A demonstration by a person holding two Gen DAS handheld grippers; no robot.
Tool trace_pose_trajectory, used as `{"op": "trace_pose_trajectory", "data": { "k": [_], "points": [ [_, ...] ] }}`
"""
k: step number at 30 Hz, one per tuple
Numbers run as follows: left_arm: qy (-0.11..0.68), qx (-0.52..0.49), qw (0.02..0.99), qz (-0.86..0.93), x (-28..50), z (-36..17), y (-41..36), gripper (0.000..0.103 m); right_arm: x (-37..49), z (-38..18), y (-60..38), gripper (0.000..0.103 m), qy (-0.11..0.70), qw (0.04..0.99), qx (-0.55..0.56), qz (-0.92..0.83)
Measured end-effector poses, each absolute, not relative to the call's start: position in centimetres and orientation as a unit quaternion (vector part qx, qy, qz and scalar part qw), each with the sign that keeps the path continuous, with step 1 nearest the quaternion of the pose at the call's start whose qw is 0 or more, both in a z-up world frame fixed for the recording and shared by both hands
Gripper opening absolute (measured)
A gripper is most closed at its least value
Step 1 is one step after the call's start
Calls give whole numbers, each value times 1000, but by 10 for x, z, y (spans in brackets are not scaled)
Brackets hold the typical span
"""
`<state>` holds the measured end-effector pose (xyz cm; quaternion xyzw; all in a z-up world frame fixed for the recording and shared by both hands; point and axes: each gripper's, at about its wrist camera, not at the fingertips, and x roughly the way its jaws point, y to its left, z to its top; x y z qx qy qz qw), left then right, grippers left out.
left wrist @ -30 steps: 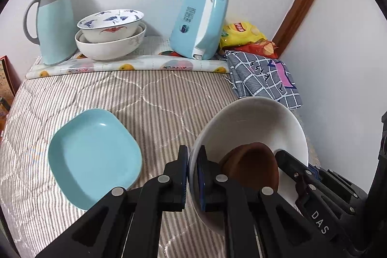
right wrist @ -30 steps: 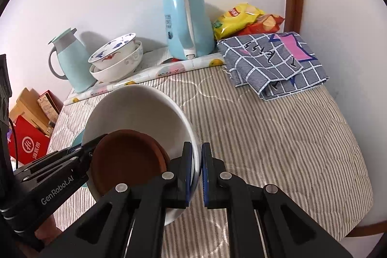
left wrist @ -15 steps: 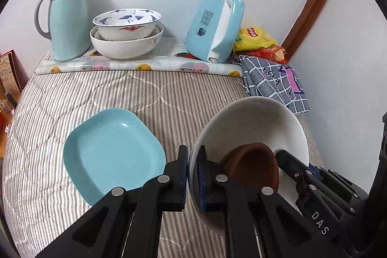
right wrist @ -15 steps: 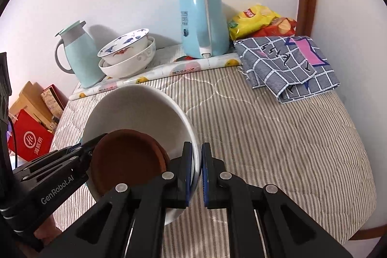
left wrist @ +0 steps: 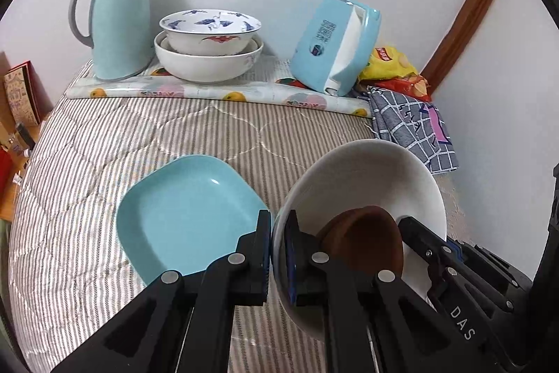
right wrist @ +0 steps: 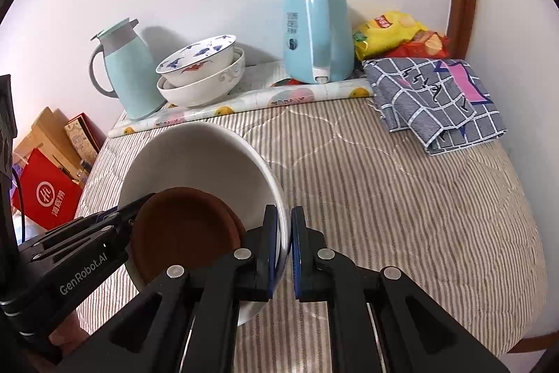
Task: Organize plates and bowls
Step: 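Lower the white bowl onto the light-blue plate with both grippers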
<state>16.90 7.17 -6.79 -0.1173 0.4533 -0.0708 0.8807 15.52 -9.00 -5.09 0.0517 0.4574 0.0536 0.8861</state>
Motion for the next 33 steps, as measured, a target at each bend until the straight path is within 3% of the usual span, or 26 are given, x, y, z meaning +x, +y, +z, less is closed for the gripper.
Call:
{"op": "trace_pose_trajectory", "data": {
  "k": [33],
  "points": [
    [463,-148,873,-33,179,-89,144,8,179,-70,-17,7,471,877,32,92]
  ]
}}
